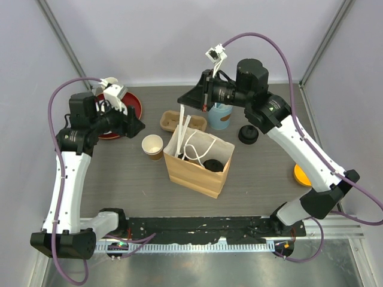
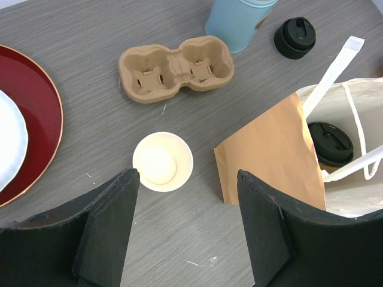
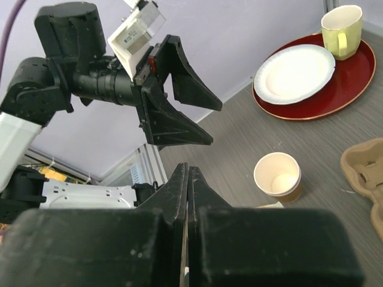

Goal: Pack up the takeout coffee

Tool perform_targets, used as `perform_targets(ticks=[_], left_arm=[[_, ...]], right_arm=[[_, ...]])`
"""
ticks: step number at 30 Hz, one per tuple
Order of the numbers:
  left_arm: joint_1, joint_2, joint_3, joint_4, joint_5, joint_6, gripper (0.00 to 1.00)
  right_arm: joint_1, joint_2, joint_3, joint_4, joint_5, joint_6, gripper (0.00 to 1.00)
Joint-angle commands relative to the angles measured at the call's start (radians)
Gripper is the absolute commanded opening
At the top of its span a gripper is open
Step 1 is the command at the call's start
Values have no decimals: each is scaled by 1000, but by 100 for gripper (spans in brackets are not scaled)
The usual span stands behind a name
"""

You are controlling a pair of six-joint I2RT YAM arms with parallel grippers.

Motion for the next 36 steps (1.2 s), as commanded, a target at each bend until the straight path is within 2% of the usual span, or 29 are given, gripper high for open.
perform_targets(ticks=[1, 5, 8, 9, 12, 16, 18, 22, 26, 32, 35, 36], left_arm=[[14, -24, -5, 45, 15, -7, 71], [18, -25, -4, 47, 13, -7, 71], [20, -25, -7, 45, 13, -7, 71], [21, -24, -7, 45, 13, -7, 71], [21, -25, -5, 44, 13, -7, 71], [23, -24, -7, 48, 20, -9, 71], [23, -25, -7, 48, 18, -12, 71], [23, -30, -16, 44, 9, -18, 71], [23, -42, -39, 58, -83, -35, 71], [28, -60, -89, 65, -279, -44, 74], [31, -83, -134, 84, -325, -59, 77], [32, -91, -148, 87, -357, -59, 84]], right_arm=[[16, -36, -54, 2, 19, -52, 1], [33, -68, -157, 68, 39, -16, 1], [33, -83, -184, 40, 117, -35, 23], [33, -82, -179, 19, 135, -60, 40], [31, -59, -122, -67, 165, -97, 65], [27, -22, 3, -112, 205, -99, 77], [19, 3, 77, -136, 247, -95, 80], [-36, -2, 112, -139, 319, -36, 81], [-181, -52, 70, -175, 451, 28, 85], [-323, -216, -104, -245, 729, -56, 88], [-410, -301, -234, -273, 786, -78, 89], [-444, -322, -313, -276, 797, -82, 89]])
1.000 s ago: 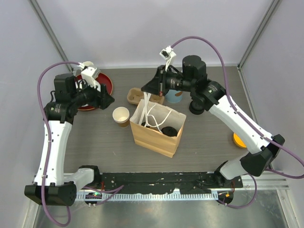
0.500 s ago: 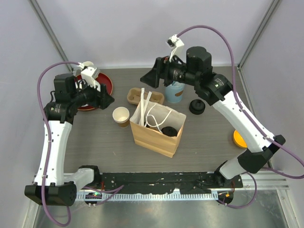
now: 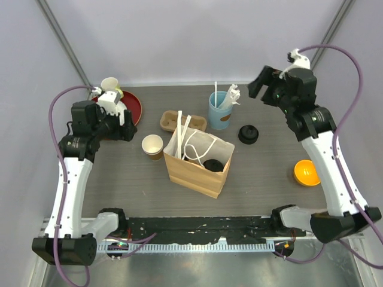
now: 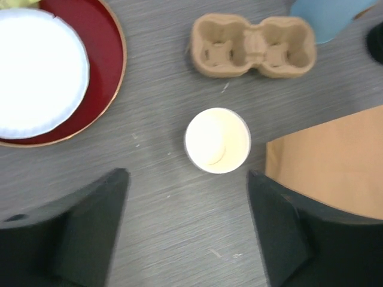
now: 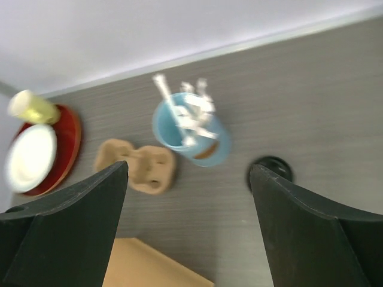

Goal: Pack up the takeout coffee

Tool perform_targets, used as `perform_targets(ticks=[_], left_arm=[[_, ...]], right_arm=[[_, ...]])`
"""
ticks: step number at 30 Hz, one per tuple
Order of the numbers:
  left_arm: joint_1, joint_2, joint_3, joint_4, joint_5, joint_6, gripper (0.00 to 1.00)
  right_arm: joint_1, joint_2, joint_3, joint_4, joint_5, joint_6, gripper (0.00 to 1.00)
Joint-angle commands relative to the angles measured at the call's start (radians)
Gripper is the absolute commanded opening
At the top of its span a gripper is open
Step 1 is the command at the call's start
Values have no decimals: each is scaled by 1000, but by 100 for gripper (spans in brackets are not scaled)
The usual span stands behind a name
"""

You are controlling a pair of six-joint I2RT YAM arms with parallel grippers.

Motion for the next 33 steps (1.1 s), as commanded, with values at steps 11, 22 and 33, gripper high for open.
perform_targets(ticks=[11, 22, 33], left_arm=[[11, -150, -243, 99, -321, -102, 100], [11, -191, -432, 289, -548, -271, 100], [11, -165, -461, 354, -545, -346, 100]], right_arm=[[-116, -381, -663, 169, 331, 102, 93], [-117, -622, -1091, 644, 302, -43, 93], [-117, -729, -1226, 674, 335, -56, 93]])
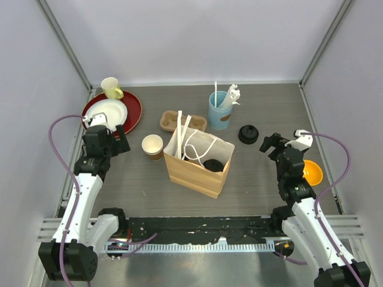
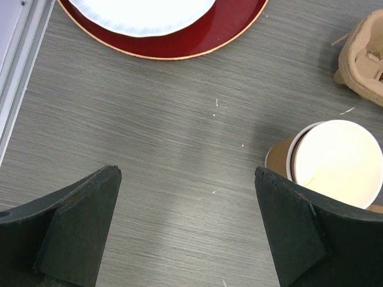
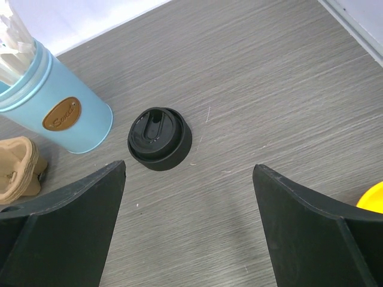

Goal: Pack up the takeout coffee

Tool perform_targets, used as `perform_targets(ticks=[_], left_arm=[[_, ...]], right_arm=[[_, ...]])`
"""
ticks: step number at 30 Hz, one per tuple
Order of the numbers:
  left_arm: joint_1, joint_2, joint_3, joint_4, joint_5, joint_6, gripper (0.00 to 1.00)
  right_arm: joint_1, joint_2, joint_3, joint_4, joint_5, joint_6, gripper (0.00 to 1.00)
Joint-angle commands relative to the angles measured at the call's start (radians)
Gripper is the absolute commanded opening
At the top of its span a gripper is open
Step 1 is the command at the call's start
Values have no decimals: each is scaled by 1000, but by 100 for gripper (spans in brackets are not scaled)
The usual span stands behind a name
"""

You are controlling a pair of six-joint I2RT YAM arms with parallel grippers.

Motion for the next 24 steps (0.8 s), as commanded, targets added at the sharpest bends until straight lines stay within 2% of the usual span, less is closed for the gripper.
perform_targets(ticks=[1, 7, 24], left_arm=[[6, -9, 15, 81, -48, -63, 100], [6, -20, 0, 70, -83, -140, 100], [6, -23, -3, 49, -85, -165, 99]], right_arm=[[-3, -54, 3, 58, 42, -21, 93], [-3, -126, -41, 63, 61, -10, 93], [-3, -134, -55, 81, 68, 7, 93]])
